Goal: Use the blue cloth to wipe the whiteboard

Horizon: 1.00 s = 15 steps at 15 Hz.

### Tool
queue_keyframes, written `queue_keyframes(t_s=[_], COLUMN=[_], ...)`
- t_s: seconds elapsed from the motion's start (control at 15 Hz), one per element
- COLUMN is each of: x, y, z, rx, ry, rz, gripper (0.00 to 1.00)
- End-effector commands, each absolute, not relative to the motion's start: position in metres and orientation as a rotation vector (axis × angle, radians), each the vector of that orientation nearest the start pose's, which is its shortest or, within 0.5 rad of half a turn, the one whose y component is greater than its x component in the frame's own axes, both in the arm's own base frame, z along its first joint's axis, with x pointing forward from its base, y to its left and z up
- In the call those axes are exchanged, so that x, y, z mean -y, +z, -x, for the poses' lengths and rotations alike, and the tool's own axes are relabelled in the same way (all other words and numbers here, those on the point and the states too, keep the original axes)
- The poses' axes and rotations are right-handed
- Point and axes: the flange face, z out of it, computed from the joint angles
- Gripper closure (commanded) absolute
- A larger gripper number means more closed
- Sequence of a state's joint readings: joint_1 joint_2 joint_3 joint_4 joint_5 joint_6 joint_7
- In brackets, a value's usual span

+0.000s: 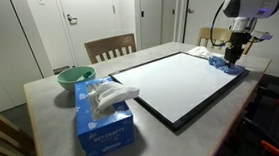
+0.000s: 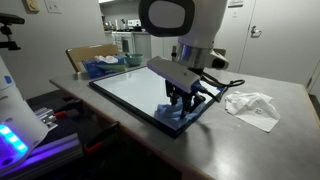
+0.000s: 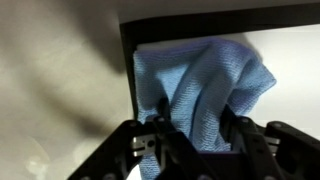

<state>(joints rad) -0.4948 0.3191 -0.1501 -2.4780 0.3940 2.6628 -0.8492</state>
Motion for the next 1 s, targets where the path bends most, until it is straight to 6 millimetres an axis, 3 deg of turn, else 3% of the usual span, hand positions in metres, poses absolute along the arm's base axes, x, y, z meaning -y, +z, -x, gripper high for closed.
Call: queue_keyframes(t_s=[0.0, 0.2, 0.93], x=[0.287, 0.285, 0.288], y=[0.147, 0.147, 0.147], z=[-0.362, -0.366, -0.392], rx=[-0.226, -0.213, -0.228], ry=[0.044, 0.050, 0.080], rz=[2.944, 2.945, 2.988], gripper=[0.88, 0.99, 0.97])
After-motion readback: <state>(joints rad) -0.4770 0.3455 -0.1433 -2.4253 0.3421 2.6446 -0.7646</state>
